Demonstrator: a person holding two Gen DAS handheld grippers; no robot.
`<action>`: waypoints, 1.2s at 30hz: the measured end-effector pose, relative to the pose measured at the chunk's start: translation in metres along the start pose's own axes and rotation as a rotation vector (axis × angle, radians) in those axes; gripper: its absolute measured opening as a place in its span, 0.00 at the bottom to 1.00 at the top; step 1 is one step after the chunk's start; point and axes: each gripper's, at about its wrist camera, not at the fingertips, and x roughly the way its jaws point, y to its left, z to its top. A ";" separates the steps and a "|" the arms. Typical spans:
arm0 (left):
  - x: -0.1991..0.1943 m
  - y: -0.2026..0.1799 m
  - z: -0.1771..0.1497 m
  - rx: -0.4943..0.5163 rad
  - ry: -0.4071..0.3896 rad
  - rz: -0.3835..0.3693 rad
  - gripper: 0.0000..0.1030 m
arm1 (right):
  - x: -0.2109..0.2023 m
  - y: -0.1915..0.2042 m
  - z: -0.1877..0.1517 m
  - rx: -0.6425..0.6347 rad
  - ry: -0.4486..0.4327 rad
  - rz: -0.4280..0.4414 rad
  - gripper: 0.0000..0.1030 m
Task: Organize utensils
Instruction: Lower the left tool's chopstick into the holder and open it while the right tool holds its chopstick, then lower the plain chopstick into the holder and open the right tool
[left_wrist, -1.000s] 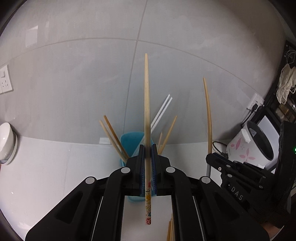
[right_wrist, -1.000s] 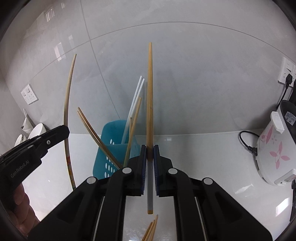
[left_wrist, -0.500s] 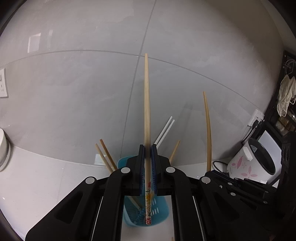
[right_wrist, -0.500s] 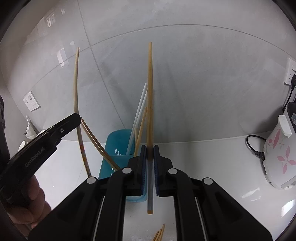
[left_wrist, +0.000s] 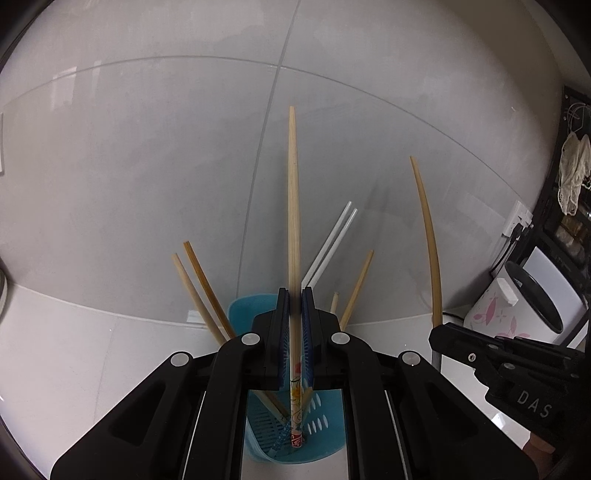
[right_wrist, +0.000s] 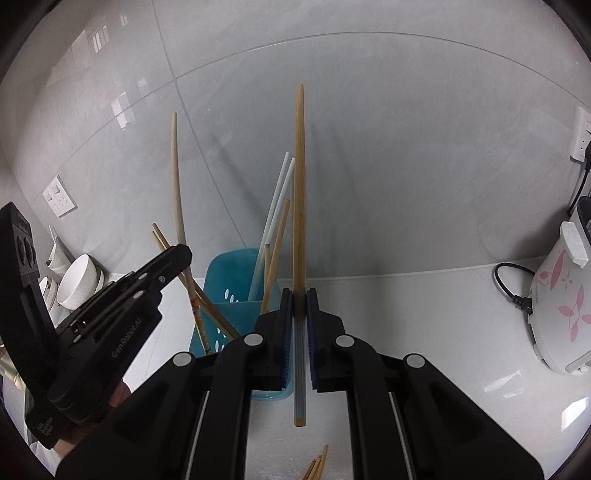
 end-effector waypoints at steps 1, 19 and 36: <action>0.001 0.000 -0.002 0.002 0.003 -0.001 0.06 | 0.000 0.001 0.000 -0.001 0.001 0.000 0.06; 0.027 0.000 -0.024 0.046 0.136 0.007 0.07 | 0.006 0.002 -0.005 -0.008 0.022 -0.001 0.06; -0.027 0.017 -0.007 0.017 0.147 0.133 0.75 | 0.005 0.014 0.002 -0.024 -0.032 0.082 0.07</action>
